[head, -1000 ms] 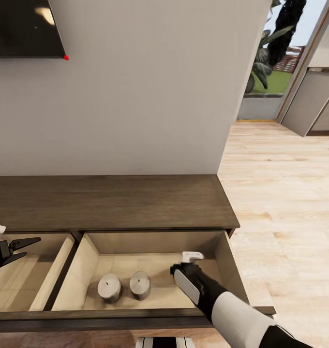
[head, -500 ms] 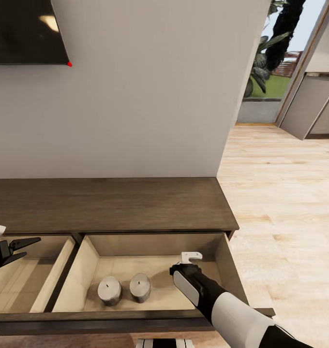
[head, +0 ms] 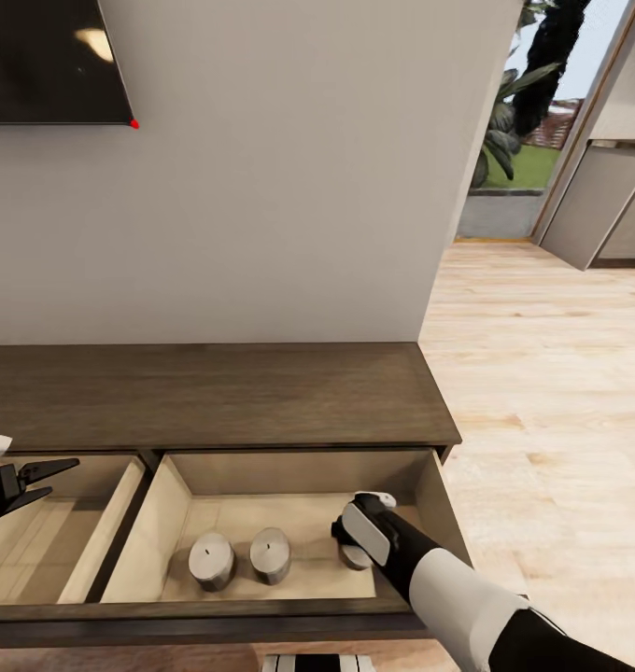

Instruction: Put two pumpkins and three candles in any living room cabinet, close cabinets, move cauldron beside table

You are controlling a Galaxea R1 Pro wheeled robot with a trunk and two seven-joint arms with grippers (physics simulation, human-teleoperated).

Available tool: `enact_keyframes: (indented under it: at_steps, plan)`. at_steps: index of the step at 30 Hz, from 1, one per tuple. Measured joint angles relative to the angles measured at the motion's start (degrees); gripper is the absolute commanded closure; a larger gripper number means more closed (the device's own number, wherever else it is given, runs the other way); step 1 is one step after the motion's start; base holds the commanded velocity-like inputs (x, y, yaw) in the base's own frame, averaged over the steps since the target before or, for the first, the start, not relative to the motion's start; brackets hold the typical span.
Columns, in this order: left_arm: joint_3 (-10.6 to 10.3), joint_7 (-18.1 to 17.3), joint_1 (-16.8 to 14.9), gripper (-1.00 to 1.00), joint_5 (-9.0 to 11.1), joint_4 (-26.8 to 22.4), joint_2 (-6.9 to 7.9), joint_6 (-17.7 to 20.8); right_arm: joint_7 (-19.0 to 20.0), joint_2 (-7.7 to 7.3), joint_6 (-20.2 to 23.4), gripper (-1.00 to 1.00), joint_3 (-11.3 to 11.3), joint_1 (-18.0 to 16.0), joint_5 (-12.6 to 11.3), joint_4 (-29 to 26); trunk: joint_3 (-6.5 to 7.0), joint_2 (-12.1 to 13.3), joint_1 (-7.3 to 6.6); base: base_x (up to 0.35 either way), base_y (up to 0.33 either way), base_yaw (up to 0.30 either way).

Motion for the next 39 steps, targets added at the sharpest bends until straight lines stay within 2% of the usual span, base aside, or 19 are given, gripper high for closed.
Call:
enact_keyframes:
  at_steps: [7,8,9,10,11,12,14,26,30,39]
  plan:
    - [0.0,0.0,0.0,-1.0,0.0,0.0,0.01,0.0,0.0,0.0,-0.6,-1.0,-0.2,-0.1,-0.1,0.1,0.0,0.0,0.0,0.0,0.0,0.0]
    - [0.0,0.0,0.0,-1.0,0.0,0.0,0.02,0.0,-0.2,0.0,-2.4,-1.0,0.1,0.0,0.5,-0.2,0.0,0.0,0.0,0.0,0.0,0.0]
    - [0.0,0.0,0.0,-1.0,0.0,0.0,0.01,0.0,-0.5,0.0,-5.5,-1.0,1.1,0.0,2.0,-0.2,0.0,0.0,0.0,0.0,0.0,0.0]
    - [0.0,0.0,0.0,-1.0,0.0,0.0,0.01,0.0,-0.7,-0.01,-11.5,-1.0,3.9,-0.1,5.5,0.3,0.0,0.0,0.0,0.0,0.0,0.0]
    - [0.0,0.0,0.0,-1.0,0.0,0.0,0.0,0.0,-0.5,0.0,-14.7,-1.0,5.8,-0.1,7.5,0.9,0.0,0.0,0.0,0.0,0.0,0.0]
    - [0.0,0.0,0.0,-1.0,0.0,0.0,0.0,0.0,-0.3,0.0,-17.1,-1.0,7.5,-0.1,9.9,1.6,0.0,0.0,0.0,0.0,0.0,0.0]
    - [0.0,0.0,0.0,-1.0,0.0,0.0,0.0,0.0,-0.3,0.0,-18.6,-1.0,8.8,-0.1,11.5,2.1,0.0,0.0,0.0,0.0,0.0,0.0]
    - [0.0,0.0,0.0,-1.0,0.0,0.0,0.03,0.0,0.0,0.0,-19.6,-1.0,9.4,-0.1,12.3,2.3,0.0,0.0,0.0,-0.013,0.005,0.0]
    - [0.0,0.0,0.0,-1.0,0.0,0.0,0.01,0.0,0.0,0.0,-19.5,-1.0,9.5,-0.1,12.4,2.3,0.87,0.1,-0.13,-0.004,0.001,0.0]
    - [0.0,0.0,0.0,-1.0,0.0,0.0,0.09,0.0,0.5,0.0,-17.7,-1.0,9.5,-0.1,11.8,2.2,2.49,3.7,-2.1,-0.052,0.0,0.0]
